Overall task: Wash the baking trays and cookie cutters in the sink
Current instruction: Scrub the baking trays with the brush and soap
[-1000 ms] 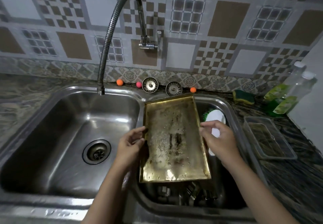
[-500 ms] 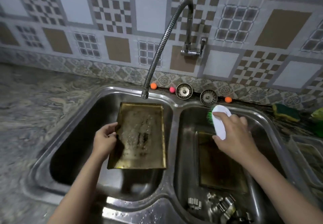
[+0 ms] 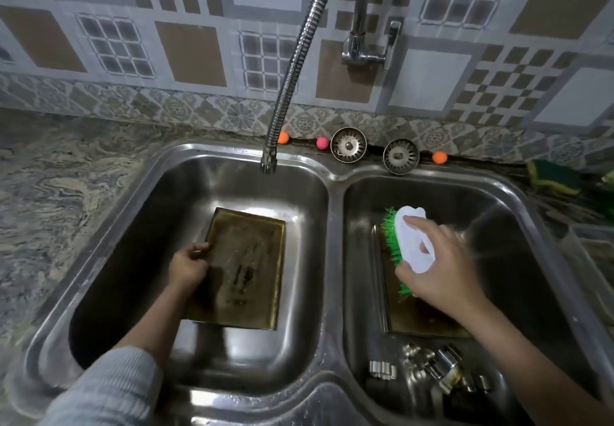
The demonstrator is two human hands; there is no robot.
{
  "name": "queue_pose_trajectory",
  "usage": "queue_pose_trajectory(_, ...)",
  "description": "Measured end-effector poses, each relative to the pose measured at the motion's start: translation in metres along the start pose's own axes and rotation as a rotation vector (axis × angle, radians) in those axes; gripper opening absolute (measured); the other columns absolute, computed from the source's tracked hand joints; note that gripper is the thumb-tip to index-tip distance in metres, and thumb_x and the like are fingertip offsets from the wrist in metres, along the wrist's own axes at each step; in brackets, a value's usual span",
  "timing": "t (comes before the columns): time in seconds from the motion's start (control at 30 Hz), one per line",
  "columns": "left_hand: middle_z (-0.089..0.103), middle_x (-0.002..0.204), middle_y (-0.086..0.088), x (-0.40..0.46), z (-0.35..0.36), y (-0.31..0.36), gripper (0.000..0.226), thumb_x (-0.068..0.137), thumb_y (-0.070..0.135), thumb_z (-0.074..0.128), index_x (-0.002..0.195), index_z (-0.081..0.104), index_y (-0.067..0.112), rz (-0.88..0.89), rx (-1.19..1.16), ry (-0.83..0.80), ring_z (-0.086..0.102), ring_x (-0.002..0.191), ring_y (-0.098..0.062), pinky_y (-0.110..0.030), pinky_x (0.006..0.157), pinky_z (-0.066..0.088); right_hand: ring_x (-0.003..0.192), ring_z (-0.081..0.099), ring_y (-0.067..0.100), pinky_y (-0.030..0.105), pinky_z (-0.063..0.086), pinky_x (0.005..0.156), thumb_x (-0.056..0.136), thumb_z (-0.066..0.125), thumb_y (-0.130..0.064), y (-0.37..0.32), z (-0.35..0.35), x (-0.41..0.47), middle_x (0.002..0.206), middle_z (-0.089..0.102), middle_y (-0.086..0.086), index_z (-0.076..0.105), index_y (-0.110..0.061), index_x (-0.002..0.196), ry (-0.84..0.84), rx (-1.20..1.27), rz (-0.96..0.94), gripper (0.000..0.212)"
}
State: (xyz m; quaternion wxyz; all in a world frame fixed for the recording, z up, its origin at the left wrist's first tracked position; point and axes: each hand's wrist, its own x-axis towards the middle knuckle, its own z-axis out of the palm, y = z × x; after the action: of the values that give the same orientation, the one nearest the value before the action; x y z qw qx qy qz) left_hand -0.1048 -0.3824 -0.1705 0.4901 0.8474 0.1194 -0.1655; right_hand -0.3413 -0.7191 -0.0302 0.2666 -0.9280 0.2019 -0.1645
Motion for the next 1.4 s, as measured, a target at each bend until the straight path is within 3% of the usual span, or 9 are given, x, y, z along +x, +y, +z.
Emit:
queue_pose_trajectory(0.2, 0.065, 0.108, -0.017, 0.008, 0.016, -0.004, 0.035, 0.079, 0.001, 0.059, 0.112, 0.062, 0.012, -0.027, 0.267, -0.038, 0.061, 0.096, -0.034, -0.043, 0.084, 0.053, 0.099, 0.045, 0.016, 0.030, 0.042, 0.076, 0.066, 0.075, -0.015, 0.020, 0.004, -0.009, 0.107, 0.053, 0.000, 0.050, -0.034, 0.125, 0.000, 0.039, 0.037, 0.067)
queue_pose_trajectory(0.37, 0.068, 0.096, -0.014, -0.026, 0.053, 0.058, 0.034, 0.082, 0.009, 0.062, 0.115, 0.062, 0.003, 0.269, 0.264, 0.008, 0.064, 0.088, -0.030, -0.036, 0.080, 0.050, 0.103, 0.041, 0.010, 0.029, 0.041, 0.080, 0.067, 0.075, -0.012, 0.031, -0.003, -0.023, 0.117, 0.052, 0.000, 0.051, -0.034, 0.126, 0.016, 0.097, 0.087, 0.067)
queue_pose_trajectory(0.5, 0.064, 0.114, -0.012, -0.083, 0.109, 0.126, 0.034, 0.085, 0.008, 0.059, 0.119, 0.060, 0.004, 0.559, 0.081, 0.002, 0.059, 0.105, -0.024, -0.031, 0.090, 0.045, 0.118, 0.041, 0.014, 0.028, 0.038, 0.084, 0.069, 0.075, -0.012, 0.044, -0.015, -0.039, 0.130, 0.048, -0.004, 0.049, -0.037, 0.126, 0.010, 0.143, 0.132, 0.068)
queue_pose_trajectory(0.63, 0.066, 0.102, -0.008, -0.145, 0.182, 0.159, 0.026, 0.086, 0.008, 0.060, 0.112, 0.061, 0.006, 0.555, -0.073, -0.229, 0.061, 0.090, -0.016, -0.022, 0.080, 0.046, 0.112, 0.046, 0.017, 0.029, 0.041, 0.081, 0.068, 0.074, -0.015, 0.058, -0.031, -0.055, 0.114, 0.050, -0.008, 0.048, -0.041, 0.125, 0.042, 0.157, 0.188, 0.068)
queue_pose_trajectory(0.73, 0.058, 0.096, 0.007, -0.168, 0.229, 0.149, 0.024, 0.088, 0.012, 0.062, 0.111, 0.056, 0.014, 0.457, 0.095, -0.454, 0.059, 0.090, -0.009, -0.015, 0.073, 0.043, 0.106, 0.046, 0.015, 0.029, 0.041, 0.079, 0.069, 0.073, -0.015, 0.069, -0.048, -0.064, 0.109, 0.048, -0.012, 0.047, -0.043, 0.125, 0.079, 0.172, 0.215, 0.067)
queue_pose_trajectory(0.83, 0.061, 0.097, 0.004, -0.169, 0.266, 0.118, 0.018, 0.087, 0.016, 0.061, 0.105, 0.060, 0.012, 0.379, 0.312, -0.567, 0.062, 0.102, -0.019, -0.026, 0.082, 0.051, 0.107, 0.047, 0.014, 0.028, 0.042, 0.078, 0.071, 0.072, -0.015, 0.087, -0.066, -0.073, 0.114, 0.051, -0.007, 0.048, -0.043, 0.126, 0.110, 0.191, 0.249, 0.066)
queue_pose_trajectory(1.0, 0.063, 0.088, 0.000, -0.171, 0.298, 0.088, 0.009, 0.086, 0.008, 0.058, 0.086, 0.059, 0.016, 0.398, 0.503, -0.466, 0.065, 0.097, -0.021, -0.023, 0.074, 0.048, 0.117, 0.046, 0.009, 0.031, 0.044, 0.089, 0.072, 0.071, -0.013, 0.121, -0.102, -0.079, 0.128, 0.049, -0.015, 0.053, -0.038, 0.125, 0.186, 0.343, 0.334, 0.061)
queue_pose_trajectory(1.2, 0.062, 0.089, -0.004, -0.171, 0.306, 0.081, 0.014, 0.080, 0.004, 0.059, 0.082, 0.057, 0.017, 0.366, 0.527, -0.331, 0.064, 0.088, -0.022, -0.030, 0.069, 0.054, 0.070, 0.048, 0.002, 0.007, 0.040, 0.063, 0.065, 0.069, -0.015, 0.175, -0.168, -0.056, 0.083, 0.047, -0.015, 0.057, -0.033, 0.117, 0.359, 0.348, 0.365, 0.057)
queue_pose_trajectory(1.4, 0.055, 0.104, -0.006, -0.180, 0.313, 0.086, 0.024, 0.085, 0.010, 0.052, 0.108, 0.052, 0.018, 0.490, 0.661, -0.241, 0.052, 0.087, -0.015, -0.030, 0.073, 0.048, 0.106, 0.050, 0.020, 0.031, 0.041, 0.081, 0.075, 0.072, -0.015, 0.245, -0.199, -0.019, 0.134, 0.049, 0.004, 0.054, -0.033, 0.124, 0.145, 0.162, 0.460, 0.055)
